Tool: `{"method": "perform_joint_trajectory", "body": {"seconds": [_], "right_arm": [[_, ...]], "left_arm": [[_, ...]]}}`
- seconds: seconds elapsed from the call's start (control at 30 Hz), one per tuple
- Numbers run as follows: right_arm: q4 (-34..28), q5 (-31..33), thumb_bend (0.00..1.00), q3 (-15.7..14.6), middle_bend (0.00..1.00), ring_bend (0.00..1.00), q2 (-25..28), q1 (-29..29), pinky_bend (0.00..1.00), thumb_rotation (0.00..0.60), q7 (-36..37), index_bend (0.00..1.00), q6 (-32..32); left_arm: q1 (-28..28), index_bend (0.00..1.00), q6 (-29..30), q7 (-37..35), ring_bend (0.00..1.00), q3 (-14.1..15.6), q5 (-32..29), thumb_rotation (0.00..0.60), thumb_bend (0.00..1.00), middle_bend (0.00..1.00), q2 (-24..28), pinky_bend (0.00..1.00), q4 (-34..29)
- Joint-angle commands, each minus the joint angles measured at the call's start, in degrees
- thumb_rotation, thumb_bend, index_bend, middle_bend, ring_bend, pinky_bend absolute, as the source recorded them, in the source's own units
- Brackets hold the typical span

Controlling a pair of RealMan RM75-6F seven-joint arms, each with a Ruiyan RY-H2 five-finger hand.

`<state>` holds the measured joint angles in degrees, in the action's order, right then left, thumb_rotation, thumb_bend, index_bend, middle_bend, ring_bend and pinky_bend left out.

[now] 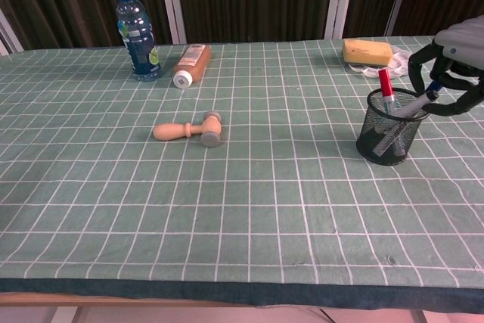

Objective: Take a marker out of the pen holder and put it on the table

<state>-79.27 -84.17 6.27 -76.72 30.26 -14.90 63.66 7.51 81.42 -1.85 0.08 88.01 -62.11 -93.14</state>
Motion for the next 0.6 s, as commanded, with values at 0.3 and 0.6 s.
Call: {"method": "perform_joint_trajectory", "body": {"seconds": [0.3,0.6], "right_arm": [[-0.72,1.60,0.45,-0.01,1.00,1.00,0.53,0.00,1.00,0.600,-1.78,0.66,-0.44],[-1.41,1.80,0.67,-0.01,1.00,1.00,0.69,0.19,1.00,0.600,-2.14,0.72,-0.20]], "left_arm": [[0.02,0.30,-0.20,-0.04,0.16,-0.08,-0.33,0.600,0.48,0.22,0.04,0.39,-0.11],[0.01,0.30,-0.28,-0.24,0.16,-0.20,-0.61,0.600,0.48,0.22,0.08,0.39,-0.18]]}}
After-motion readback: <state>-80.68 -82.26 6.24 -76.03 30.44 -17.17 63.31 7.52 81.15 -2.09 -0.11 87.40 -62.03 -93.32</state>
